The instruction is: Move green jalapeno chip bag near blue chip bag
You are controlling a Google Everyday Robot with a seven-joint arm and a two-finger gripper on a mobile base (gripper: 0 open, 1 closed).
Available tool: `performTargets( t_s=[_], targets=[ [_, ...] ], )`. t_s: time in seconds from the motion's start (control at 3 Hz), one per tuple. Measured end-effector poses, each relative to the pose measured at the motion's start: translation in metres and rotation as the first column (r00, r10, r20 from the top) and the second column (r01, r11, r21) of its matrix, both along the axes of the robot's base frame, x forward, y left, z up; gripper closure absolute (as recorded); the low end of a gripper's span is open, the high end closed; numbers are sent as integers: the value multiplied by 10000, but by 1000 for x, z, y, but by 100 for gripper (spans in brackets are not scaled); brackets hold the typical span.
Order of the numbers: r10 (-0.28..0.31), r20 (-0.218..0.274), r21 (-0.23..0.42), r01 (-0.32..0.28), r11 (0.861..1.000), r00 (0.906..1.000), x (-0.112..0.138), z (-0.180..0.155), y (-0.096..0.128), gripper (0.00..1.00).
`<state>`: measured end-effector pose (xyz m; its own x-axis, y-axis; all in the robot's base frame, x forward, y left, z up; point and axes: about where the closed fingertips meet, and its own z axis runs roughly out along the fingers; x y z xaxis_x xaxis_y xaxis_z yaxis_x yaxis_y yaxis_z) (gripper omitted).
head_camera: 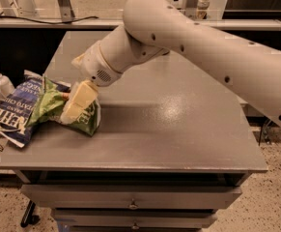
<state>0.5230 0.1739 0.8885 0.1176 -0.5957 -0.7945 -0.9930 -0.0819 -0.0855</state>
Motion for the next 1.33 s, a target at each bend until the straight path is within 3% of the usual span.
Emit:
performTargets(
  t_s=[0.67, 1.0, 1.33],
  targets=[
    [-1199, 520, 252, 1187, 9926, 9914, 39, 11, -103, 0],
    [-1773, 1024, 363, 1745, 9840, 9788, 54, 17, -154, 0],
    [-2887, 1362, 204, 2887, 9572, 9477, 61, 15, -213, 0]
  ],
)
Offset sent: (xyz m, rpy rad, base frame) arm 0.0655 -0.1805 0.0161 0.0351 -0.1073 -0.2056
